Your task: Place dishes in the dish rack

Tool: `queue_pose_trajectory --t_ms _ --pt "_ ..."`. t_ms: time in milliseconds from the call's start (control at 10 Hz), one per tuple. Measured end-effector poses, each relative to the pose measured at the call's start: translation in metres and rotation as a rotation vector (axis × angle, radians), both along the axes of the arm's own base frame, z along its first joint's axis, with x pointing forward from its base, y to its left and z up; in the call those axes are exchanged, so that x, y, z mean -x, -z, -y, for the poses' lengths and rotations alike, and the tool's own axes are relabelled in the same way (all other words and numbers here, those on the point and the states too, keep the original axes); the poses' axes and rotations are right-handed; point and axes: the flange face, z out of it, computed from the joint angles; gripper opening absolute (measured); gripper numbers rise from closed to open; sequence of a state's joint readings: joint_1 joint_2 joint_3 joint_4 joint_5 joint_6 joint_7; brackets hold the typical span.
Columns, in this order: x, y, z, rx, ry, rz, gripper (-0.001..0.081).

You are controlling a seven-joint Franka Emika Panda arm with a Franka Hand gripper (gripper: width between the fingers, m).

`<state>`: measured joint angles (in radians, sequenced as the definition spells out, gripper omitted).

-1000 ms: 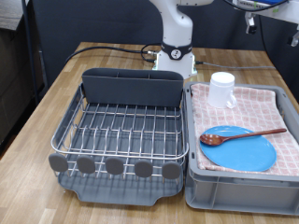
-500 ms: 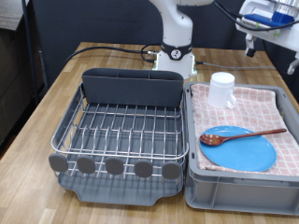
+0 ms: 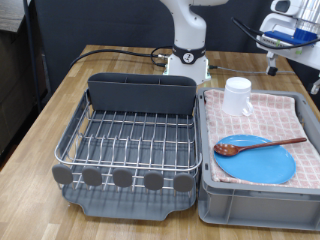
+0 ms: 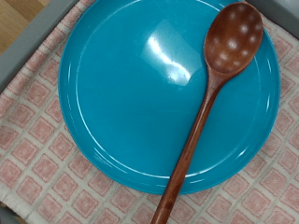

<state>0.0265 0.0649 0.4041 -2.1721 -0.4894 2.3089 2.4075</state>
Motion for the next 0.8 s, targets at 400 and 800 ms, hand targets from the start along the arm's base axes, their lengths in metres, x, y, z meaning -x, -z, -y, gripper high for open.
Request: queue_pose_trajectory --t_ms 400,800 --pt "0.005 0.04 -0.009 0.042 0.1 0.038 0.0802" --pt "0.004 0.067 -0.008 0.085 0.084 0.034 0.0802"
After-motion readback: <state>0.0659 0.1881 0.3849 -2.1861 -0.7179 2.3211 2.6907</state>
